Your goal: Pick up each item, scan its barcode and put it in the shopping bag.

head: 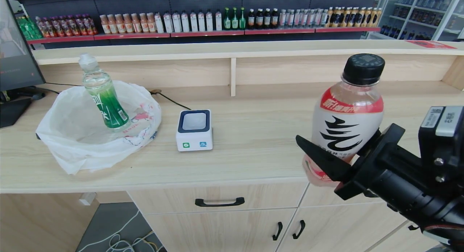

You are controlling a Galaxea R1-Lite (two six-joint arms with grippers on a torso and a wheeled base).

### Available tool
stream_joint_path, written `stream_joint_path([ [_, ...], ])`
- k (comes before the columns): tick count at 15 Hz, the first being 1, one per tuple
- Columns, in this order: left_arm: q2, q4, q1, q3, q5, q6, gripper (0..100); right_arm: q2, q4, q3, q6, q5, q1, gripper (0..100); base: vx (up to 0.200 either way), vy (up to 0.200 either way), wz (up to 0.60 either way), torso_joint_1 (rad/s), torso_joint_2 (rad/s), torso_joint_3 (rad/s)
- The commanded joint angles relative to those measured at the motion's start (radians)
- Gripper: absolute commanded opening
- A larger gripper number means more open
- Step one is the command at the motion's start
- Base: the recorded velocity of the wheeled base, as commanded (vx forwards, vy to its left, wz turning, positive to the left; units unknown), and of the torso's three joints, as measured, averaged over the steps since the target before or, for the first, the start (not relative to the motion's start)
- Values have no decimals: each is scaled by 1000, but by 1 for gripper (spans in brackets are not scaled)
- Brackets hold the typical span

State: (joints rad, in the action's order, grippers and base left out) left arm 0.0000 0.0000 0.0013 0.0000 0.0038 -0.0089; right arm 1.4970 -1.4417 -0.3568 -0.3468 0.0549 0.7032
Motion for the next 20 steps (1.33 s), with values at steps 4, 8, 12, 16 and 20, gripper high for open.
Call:
stream_joint_path([
  [4,0,0,0,0,1,0,100,-1,-29,-17,224,-33,-91,0,0,0,0,0,0,0],
  [8,0,0,0,0,1,0,100,46,-62,-51,301,-32,-269,0,0,0,0,0,0,0],
  [12,0,0,0,0,1,-2,100,46,-63,-40,359,-52,-329,0,0,0,0,0,0,0],
  [16,0,0,0,0,1,-2,100,35,-72,-54,350,-50,-395,0,0,150,0,3,1,2],
  [20,0,0,0,0,1,-3,100,8,-75,-39,350,-44,-396,0,0,200,0,10,1,1],
])
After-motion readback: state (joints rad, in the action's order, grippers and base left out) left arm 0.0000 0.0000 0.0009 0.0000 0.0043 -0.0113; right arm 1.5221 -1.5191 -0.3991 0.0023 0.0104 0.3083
